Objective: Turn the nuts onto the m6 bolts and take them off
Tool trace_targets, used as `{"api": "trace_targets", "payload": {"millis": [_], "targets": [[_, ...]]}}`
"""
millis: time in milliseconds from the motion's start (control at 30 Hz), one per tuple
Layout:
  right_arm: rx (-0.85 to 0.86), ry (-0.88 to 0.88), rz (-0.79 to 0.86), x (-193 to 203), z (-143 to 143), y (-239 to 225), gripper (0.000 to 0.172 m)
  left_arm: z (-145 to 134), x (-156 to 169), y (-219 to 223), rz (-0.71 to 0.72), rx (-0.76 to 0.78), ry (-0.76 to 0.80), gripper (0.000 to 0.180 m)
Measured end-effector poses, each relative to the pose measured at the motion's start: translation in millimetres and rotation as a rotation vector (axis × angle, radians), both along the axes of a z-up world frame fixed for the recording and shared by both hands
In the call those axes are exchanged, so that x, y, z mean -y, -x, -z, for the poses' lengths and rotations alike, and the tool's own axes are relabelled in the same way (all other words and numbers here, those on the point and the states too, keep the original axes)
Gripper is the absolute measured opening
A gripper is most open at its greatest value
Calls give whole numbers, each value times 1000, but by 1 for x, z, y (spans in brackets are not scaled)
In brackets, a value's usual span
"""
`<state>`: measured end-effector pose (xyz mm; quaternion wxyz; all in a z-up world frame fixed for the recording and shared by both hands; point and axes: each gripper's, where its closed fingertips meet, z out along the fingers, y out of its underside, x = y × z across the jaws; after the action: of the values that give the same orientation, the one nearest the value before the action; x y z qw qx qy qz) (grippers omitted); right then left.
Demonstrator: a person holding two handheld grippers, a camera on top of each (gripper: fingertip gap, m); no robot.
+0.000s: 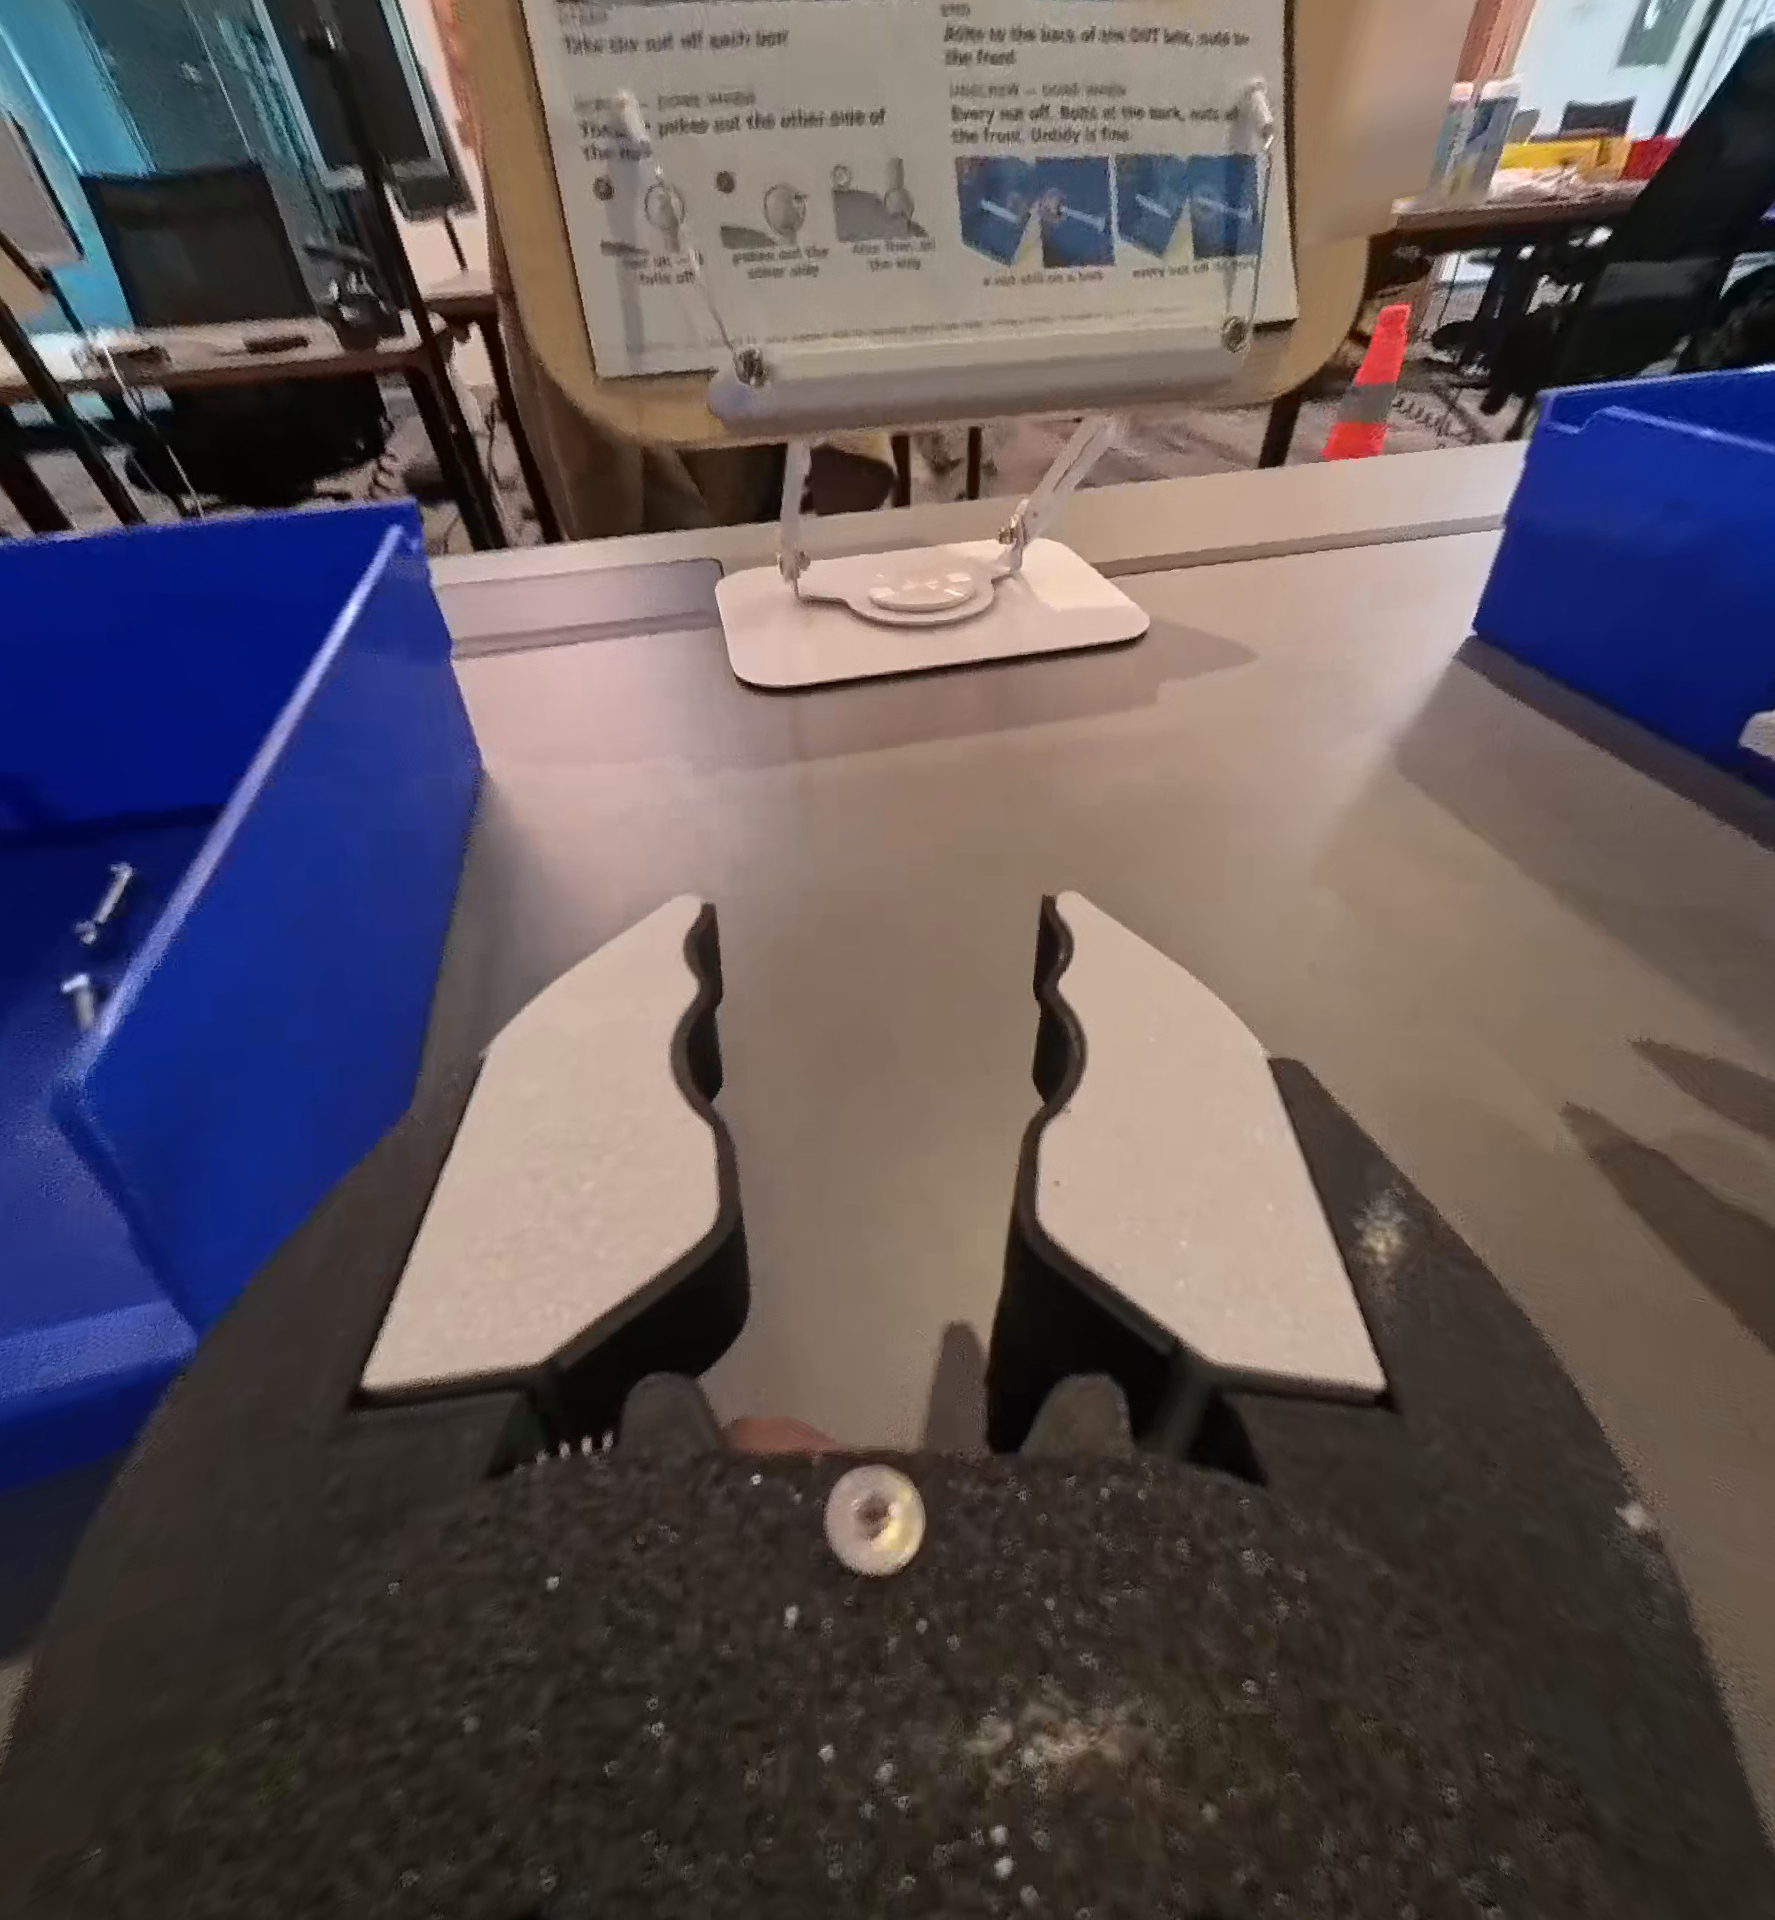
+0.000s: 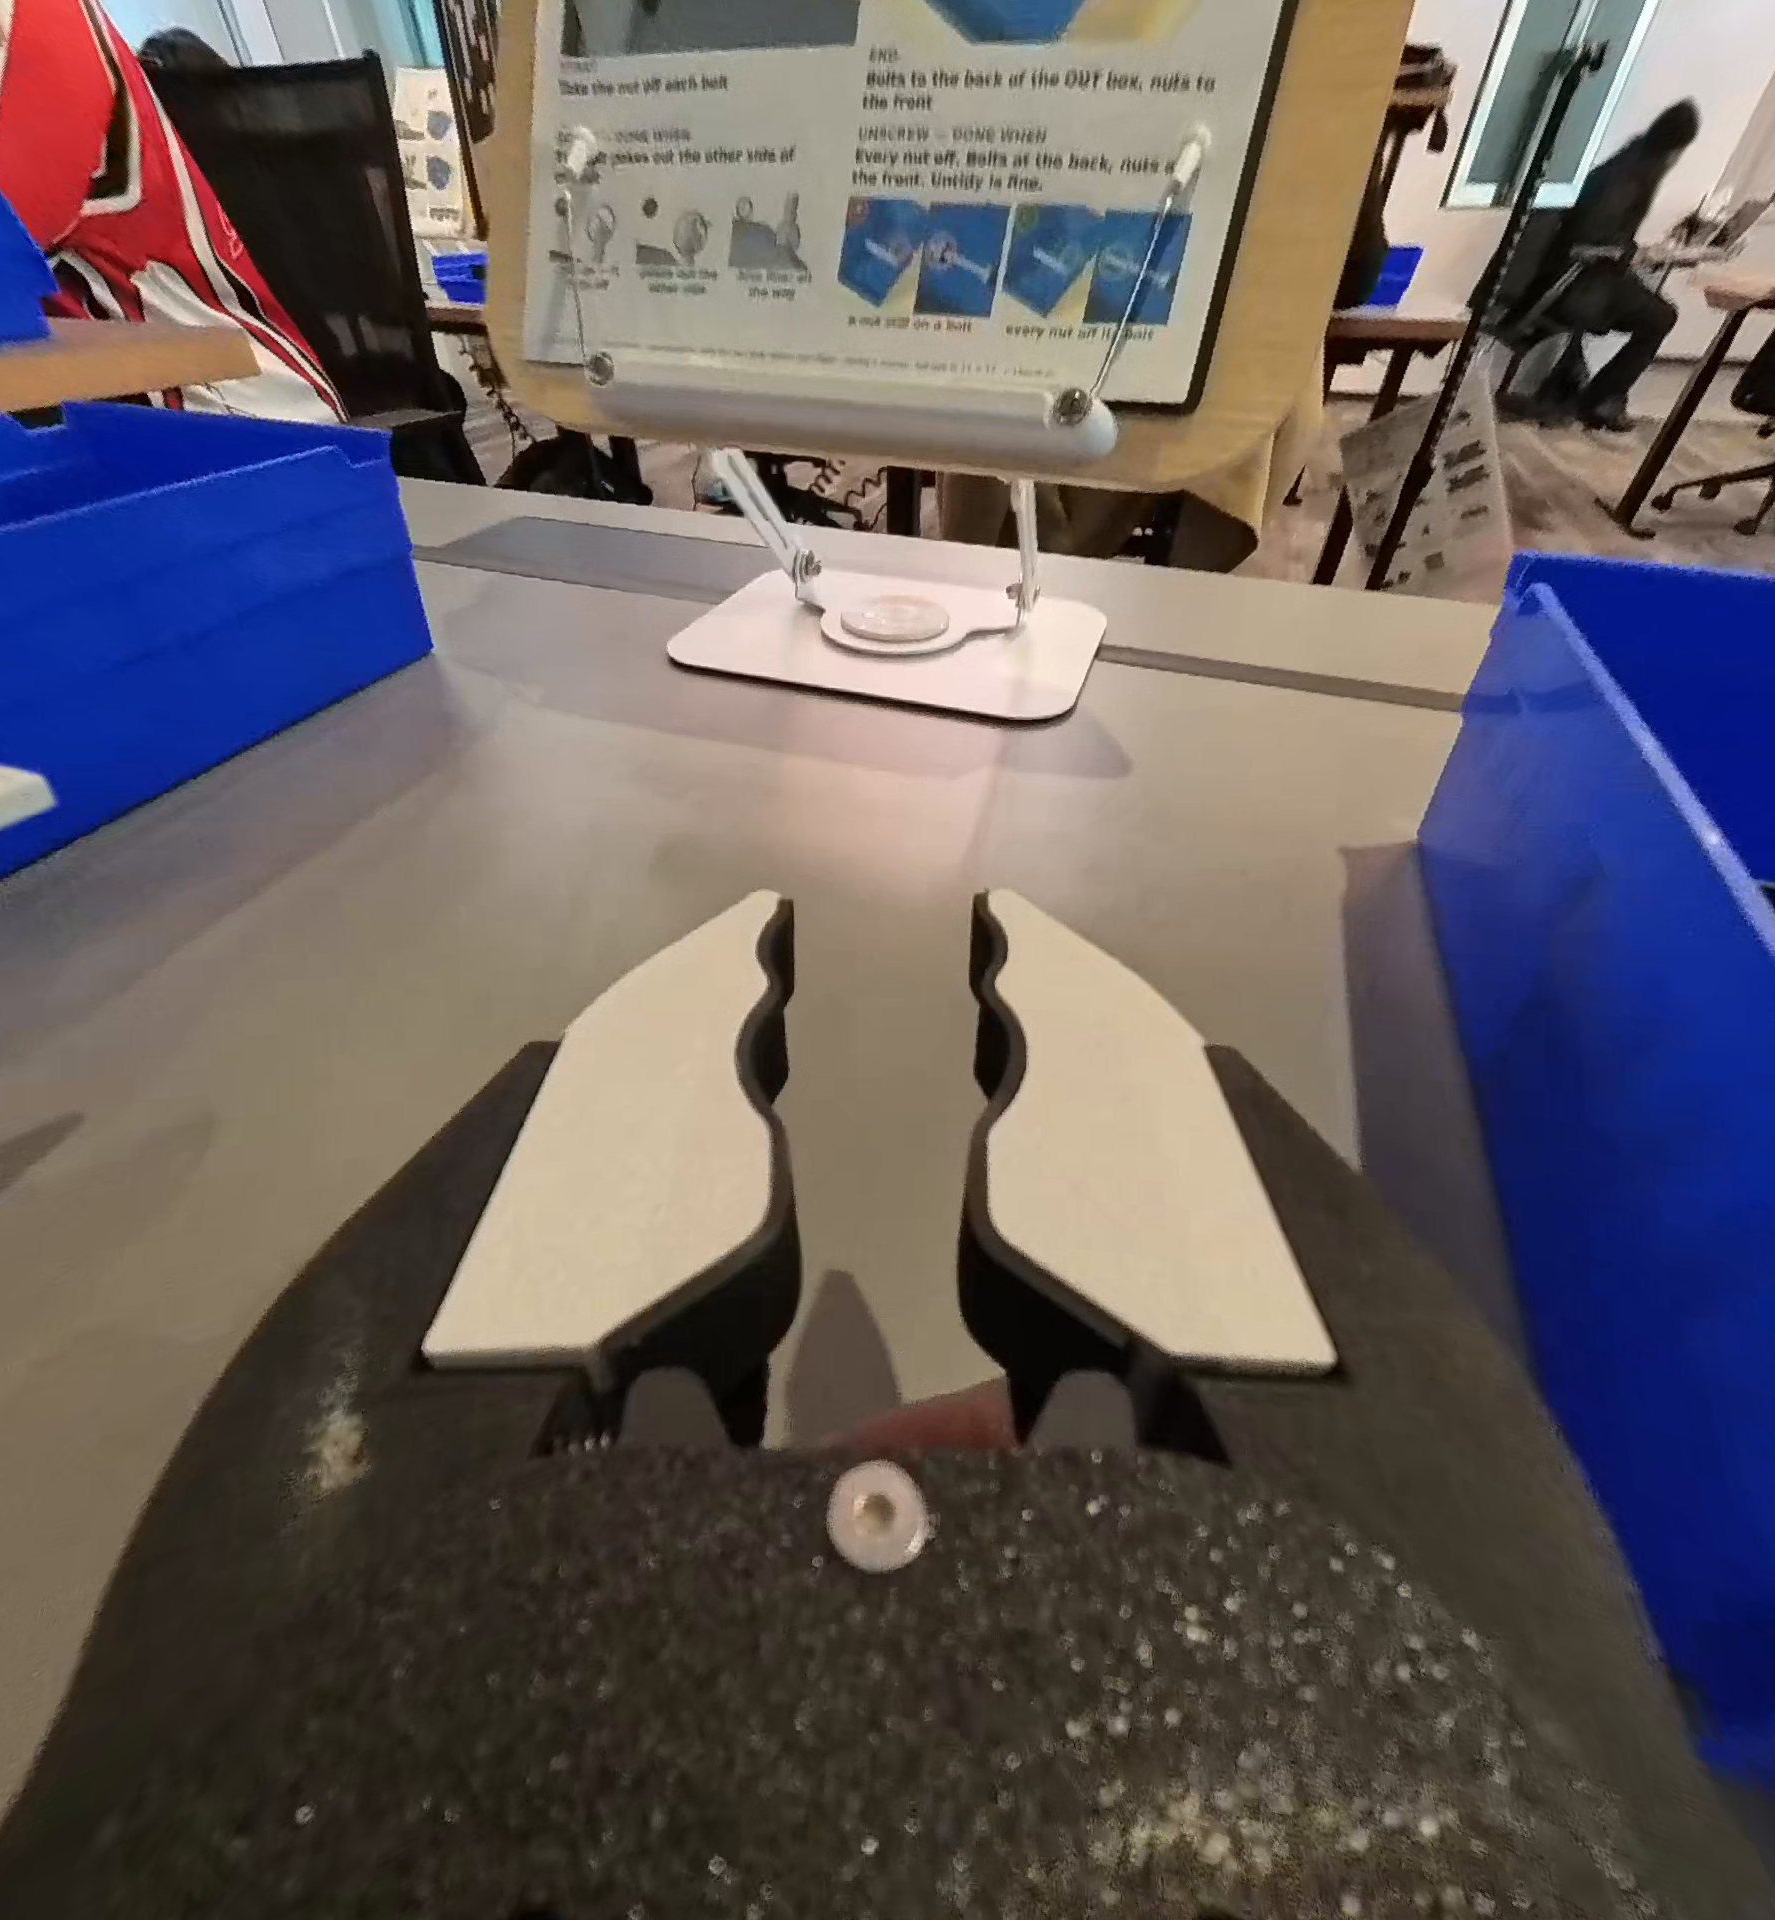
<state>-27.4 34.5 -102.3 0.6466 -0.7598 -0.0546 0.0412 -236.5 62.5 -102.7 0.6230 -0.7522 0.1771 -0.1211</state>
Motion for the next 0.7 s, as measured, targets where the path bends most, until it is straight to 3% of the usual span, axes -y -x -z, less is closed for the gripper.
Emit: {"api": "trace_targets", "payload": {"millis": [167,600,700], "targets": [[17,1,-16,4,1,1,24,2,5,-8,29,-14,-2,58],[124,12,-34,2,4,12,33,12,5,-13,56,-29,63,66],[106,7,-33,3,3,11,32,-3,19,-15,96,6,111,68]]}}
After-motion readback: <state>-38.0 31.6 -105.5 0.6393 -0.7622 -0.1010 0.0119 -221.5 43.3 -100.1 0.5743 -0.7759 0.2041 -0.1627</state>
